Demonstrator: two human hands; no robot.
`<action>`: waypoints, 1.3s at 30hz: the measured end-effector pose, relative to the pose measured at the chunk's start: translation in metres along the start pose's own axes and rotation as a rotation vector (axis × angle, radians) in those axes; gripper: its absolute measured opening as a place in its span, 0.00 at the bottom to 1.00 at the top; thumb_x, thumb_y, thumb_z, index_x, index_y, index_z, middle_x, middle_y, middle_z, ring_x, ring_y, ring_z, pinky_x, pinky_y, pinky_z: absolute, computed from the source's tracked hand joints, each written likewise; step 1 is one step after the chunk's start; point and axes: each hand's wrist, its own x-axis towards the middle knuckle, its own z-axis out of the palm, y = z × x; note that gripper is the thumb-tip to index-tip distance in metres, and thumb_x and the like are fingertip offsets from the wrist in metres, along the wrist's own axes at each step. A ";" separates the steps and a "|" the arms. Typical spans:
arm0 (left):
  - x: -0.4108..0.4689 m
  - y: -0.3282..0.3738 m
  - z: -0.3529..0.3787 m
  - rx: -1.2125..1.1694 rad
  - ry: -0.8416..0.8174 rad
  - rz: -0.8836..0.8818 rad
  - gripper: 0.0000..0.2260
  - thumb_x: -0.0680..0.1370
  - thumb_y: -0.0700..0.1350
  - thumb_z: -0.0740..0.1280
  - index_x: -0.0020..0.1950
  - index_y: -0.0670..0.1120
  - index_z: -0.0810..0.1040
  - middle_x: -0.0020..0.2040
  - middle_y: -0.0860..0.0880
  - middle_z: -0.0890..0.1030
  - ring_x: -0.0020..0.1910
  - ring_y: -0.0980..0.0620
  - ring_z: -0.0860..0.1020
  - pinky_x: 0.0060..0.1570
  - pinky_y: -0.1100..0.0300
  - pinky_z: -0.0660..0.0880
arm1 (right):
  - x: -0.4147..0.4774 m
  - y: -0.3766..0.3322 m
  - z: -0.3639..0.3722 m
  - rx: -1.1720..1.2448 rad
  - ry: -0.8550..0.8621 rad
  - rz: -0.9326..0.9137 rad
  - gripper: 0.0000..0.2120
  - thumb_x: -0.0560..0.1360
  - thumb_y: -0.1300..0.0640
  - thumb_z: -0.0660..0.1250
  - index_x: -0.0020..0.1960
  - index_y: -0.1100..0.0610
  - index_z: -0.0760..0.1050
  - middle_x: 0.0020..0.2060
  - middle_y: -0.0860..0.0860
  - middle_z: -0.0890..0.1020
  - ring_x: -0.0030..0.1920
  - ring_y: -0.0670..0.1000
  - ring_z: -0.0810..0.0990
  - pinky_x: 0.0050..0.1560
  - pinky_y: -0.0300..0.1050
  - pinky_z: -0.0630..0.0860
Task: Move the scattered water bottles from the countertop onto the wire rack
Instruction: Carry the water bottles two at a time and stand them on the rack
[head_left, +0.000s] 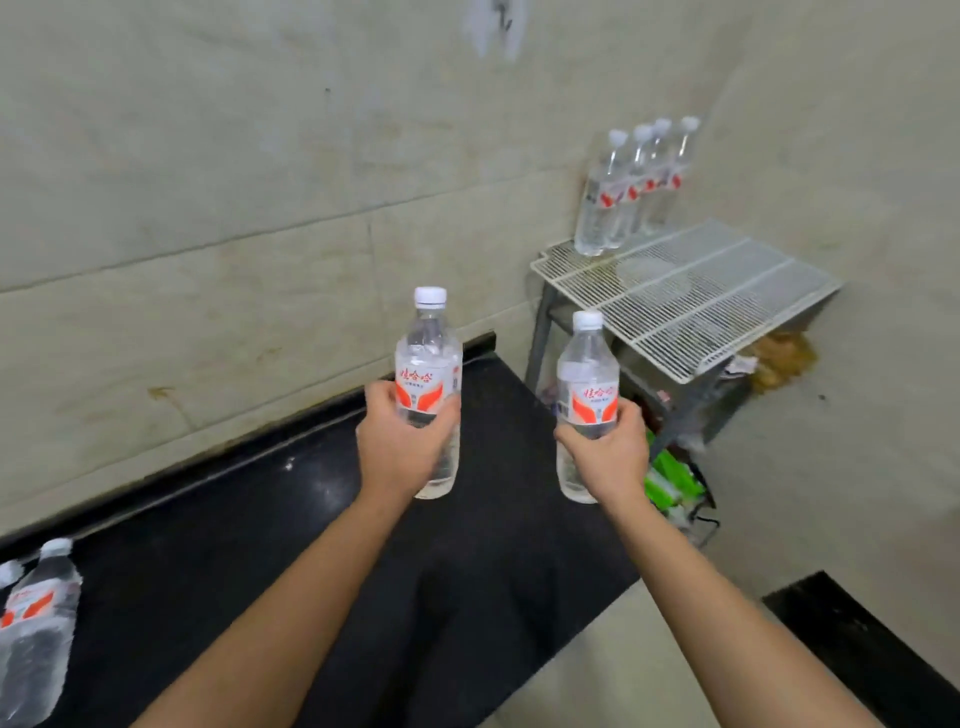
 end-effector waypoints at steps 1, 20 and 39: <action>-0.007 0.018 0.017 -0.024 0.000 0.012 0.24 0.67 0.56 0.78 0.54 0.49 0.72 0.49 0.55 0.80 0.47 0.54 0.80 0.47 0.57 0.74 | 0.012 0.000 -0.024 0.045 0.029 -0.010 0.31 0.63 0.55 0.81 0.62 0.56 0.72 0.53 0.52 0.80 0.52 0.53 0.80 0.52 0.47 0.74; -0.071 0.210 0.302 -0.131 0.020 0.236 0.22 0.68 0.67 0.71 0.55 0.55 0.77 0.48 0.57 0.84 0.47 0.58 0.82 0.51 0.50 0.80 | 0.216 0.071 -0.310 0.457 -0.030 -0.070 0.33 0.60 0.38 0.79 0.58 0.56 0.78 0.48 0.53 0.86 0.48 0.53 0.86 0.51 0.53 0.83; 0.175 0.196 0.422 -0.297 0.048 0.025 0.33 0.68 0.63 0.75 0.68 0.52 0.70 0.60 0.53 0.81 0.59 0.52 0.80 0.61 0.43 0.77 | 0.485 -0.013 -0.180 0.221 -0.447 -0.229 0.18 0.73 0.48 0.76 0.61 0.48 0.78 0.52 0.45 0.85 0.48 0.41 0.84 0.42 0.33 0.77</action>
